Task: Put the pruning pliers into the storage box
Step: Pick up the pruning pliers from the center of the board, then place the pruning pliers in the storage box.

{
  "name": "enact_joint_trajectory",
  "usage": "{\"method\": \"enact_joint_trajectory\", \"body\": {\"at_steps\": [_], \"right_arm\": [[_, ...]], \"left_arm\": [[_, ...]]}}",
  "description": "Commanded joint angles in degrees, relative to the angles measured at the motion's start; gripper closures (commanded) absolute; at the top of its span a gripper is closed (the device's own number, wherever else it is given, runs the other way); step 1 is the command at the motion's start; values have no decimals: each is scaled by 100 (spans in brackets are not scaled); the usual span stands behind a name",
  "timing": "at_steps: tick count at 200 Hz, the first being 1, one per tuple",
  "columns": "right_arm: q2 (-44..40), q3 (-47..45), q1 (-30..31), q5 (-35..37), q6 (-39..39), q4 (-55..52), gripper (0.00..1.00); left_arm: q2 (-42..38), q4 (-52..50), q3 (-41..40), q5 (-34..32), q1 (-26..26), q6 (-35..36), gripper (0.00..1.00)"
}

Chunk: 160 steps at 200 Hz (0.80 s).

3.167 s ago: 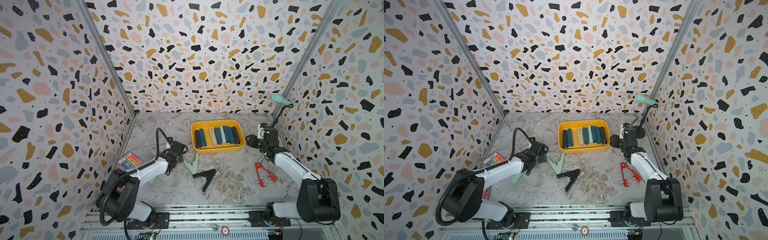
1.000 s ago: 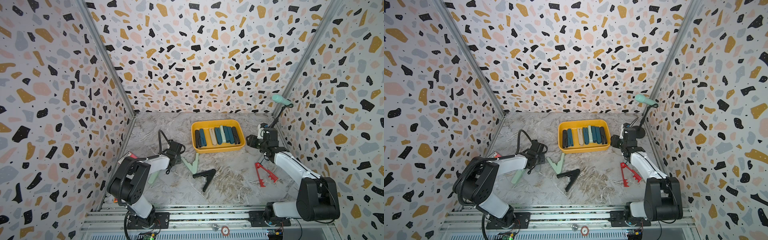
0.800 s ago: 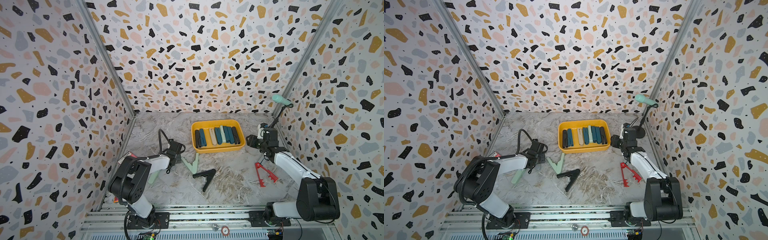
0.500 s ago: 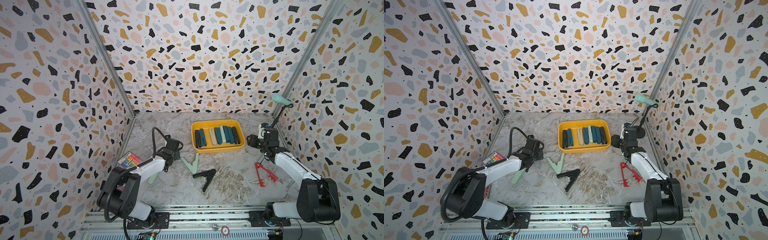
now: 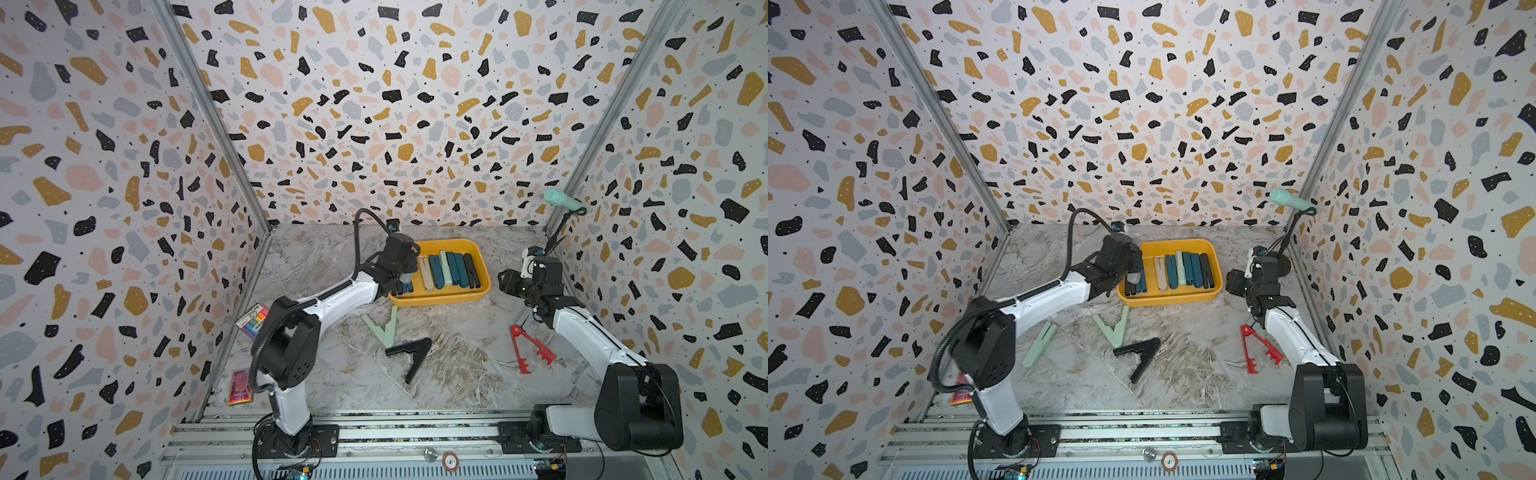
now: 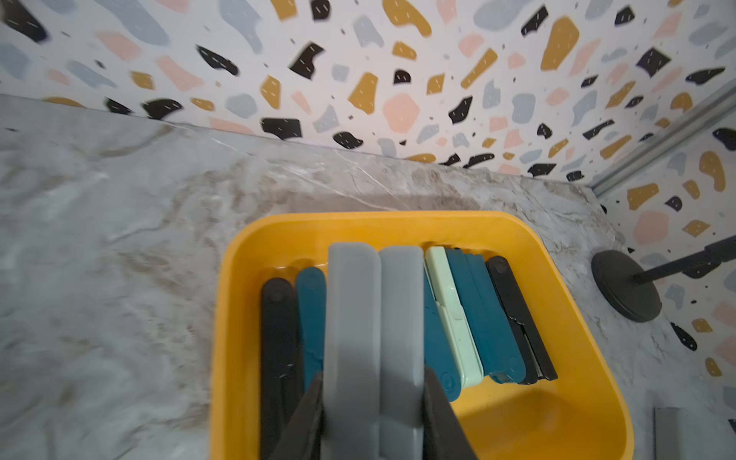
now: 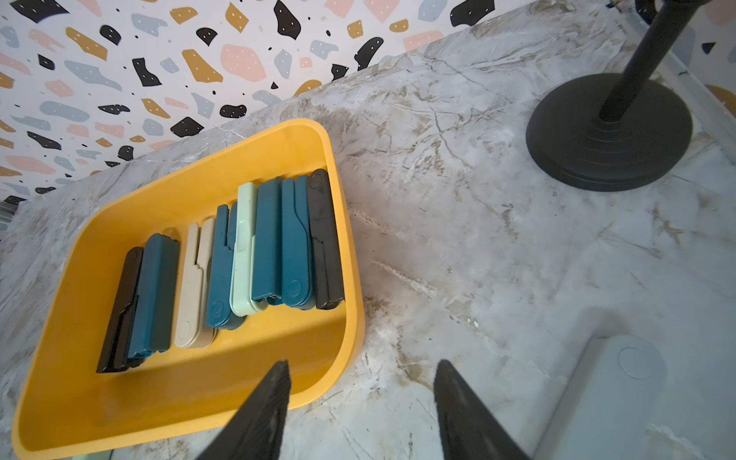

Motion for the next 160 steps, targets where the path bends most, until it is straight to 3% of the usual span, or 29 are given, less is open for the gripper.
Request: {"method": "enact_joint_trajectory", "body": {"at_steps": [1,53,102,160], "right_arm": [[-199,-38,-73,-25,-73,-19,40],[-206,-165,-182,-135,-86,61,40],[-221,-204,-248,-196,-95,82,40],[-196,-214,-268,-233,-95,103,40]], "left_arm": [[682,-131,705,219,-26,-253,100],[1767,-596,1648,-81,-89,-326,100],[1940,-743,1692,-381,-87,-404,90],[2258,-795,1935,-338,-89,-569,85]]}}
